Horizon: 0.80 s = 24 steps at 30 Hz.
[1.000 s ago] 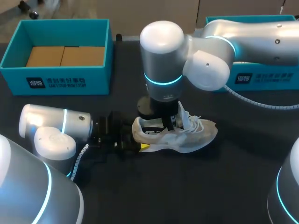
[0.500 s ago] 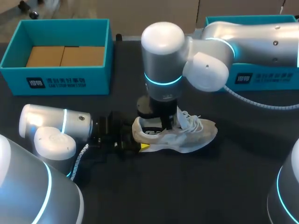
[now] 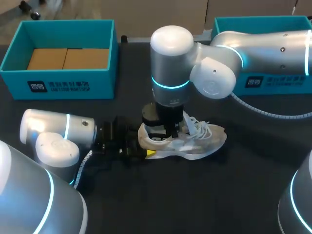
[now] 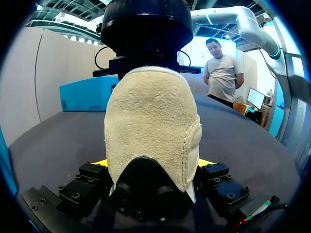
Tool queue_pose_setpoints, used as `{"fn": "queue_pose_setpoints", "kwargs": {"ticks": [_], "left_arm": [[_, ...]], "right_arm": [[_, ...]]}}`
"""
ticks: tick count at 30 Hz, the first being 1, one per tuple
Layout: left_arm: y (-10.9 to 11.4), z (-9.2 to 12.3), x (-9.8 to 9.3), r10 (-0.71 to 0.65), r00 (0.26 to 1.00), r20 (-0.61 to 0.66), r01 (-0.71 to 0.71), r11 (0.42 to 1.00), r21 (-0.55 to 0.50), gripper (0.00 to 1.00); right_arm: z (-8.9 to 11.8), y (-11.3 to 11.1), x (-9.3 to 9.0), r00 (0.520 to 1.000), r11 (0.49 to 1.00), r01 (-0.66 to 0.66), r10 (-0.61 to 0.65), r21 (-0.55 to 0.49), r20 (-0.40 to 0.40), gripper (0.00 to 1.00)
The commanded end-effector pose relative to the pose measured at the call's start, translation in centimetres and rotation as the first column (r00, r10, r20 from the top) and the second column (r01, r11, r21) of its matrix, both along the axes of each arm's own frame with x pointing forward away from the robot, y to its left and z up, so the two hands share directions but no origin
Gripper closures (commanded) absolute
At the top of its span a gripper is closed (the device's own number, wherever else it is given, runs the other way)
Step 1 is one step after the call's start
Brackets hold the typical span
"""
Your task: Take the shoe out of the shoebox, open the shoe tongue, remove and reinsert the insole, then place the shoe into the shoebox
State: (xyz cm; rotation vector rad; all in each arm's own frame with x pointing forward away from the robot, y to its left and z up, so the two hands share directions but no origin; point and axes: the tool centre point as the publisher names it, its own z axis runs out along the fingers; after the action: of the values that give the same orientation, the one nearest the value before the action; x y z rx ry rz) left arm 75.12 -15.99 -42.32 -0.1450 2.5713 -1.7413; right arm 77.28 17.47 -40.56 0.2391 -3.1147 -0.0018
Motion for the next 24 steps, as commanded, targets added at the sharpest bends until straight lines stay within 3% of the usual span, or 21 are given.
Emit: {"fn": "queue_pose_setpoints", "kwargs": {"ticks": [1, 13, 24], "left_arm": [[0.0, -0.1, -0.1, -0.001, 1.000, 0.000, 0.001, 1.000, 0.003, 1.00], [0.0, -0.1, -0.1, -0.001, 1.000, 0.000, 0.001, 1.000, 0.003, 1.00], [0.0, -0.1, -0.1, -0.001, 1.000, 0.000, 0.001, 1.000, 0.003, 1.00]], "right_arm": [[-1.1, 0.5, -0.7, 1.000, 1.000, 0.008, -0.008, 0.000, -0.009, 1.00], [1.5, -2.3, -2.9, 0.997, 0.997, 0.079, -0.079, -0.023, -0.006, 1.00], [5.5, -3.5, -2.1, 0.999, 0.999, 0.035, -0.035, -0.017, 0.011, 1.00]]}}
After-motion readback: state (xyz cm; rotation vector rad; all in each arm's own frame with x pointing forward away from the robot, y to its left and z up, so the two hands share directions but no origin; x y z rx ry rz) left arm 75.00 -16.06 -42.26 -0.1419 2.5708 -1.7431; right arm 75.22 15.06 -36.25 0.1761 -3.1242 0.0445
